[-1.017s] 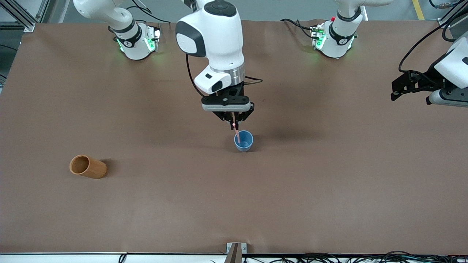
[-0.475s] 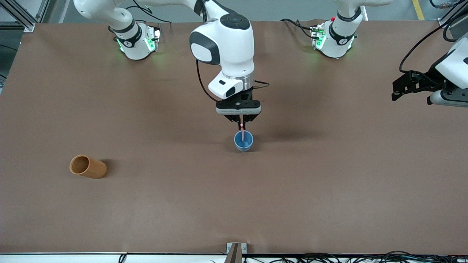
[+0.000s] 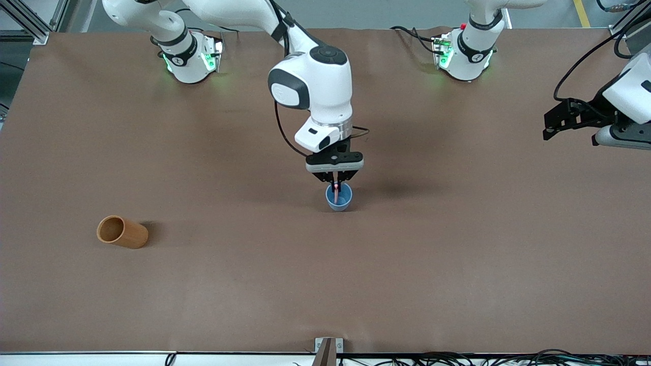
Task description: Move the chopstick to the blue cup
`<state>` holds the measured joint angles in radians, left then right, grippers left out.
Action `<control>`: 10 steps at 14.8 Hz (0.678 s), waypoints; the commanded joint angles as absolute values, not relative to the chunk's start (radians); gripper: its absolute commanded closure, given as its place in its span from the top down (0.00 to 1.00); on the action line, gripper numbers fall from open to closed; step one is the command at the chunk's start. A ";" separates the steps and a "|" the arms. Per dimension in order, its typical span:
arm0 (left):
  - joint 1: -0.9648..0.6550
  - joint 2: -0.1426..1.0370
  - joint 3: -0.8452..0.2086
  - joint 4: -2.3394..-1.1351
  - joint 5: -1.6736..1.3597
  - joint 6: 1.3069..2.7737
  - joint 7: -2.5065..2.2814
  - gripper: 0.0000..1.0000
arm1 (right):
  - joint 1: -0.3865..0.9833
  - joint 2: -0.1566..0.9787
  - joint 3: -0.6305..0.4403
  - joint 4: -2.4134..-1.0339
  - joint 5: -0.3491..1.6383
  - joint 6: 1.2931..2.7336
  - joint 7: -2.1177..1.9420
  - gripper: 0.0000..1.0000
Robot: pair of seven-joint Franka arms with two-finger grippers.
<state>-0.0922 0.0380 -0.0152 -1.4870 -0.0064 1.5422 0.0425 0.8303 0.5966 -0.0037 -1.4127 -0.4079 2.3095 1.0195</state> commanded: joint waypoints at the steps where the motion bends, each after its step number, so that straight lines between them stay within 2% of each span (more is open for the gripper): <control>1: -0.080 0.020 -0.020 -1.505 -0.021 1.555 0.061 1.00 | 0.828 0.598 -0.002 -1.427 -0.437 2.321 1.042 0.22; 2: -0.078 0.020 -0.018 -1.505 -0.023 1.555 0.063 1.00 | 0.828 0.598 -0.002 -1.427 -0.437 2.319 1.043 0.31; 3: -0.078 0.018 -0.020 -1.505 -0.021 1.555 0.063 1.00 | 0.828 0.598 -0.002 -1.427 -0.437 2.322 1.043 0.51; 4: -0.080 0.017 -0.020 -1.505 -0.021 1.554 0.063 1.00 | 0.828 0.598 -0.002 -1.427 -0.436 2.324 1.043 0.61; 7: -0.063 0.012 -0.023 -1.506 -0.023 1.552 0.063 1.00 | 0.809 0.585 -0.003 -1.419 -0.433 2.315 1.031 0.69; 10: -0.014 0.015 -0.090 -1.506 -0.023 1.554 0.055 1.00 | 0.766 0.511 -0.002 -1.424 -0.422 2.289 1.032 0.88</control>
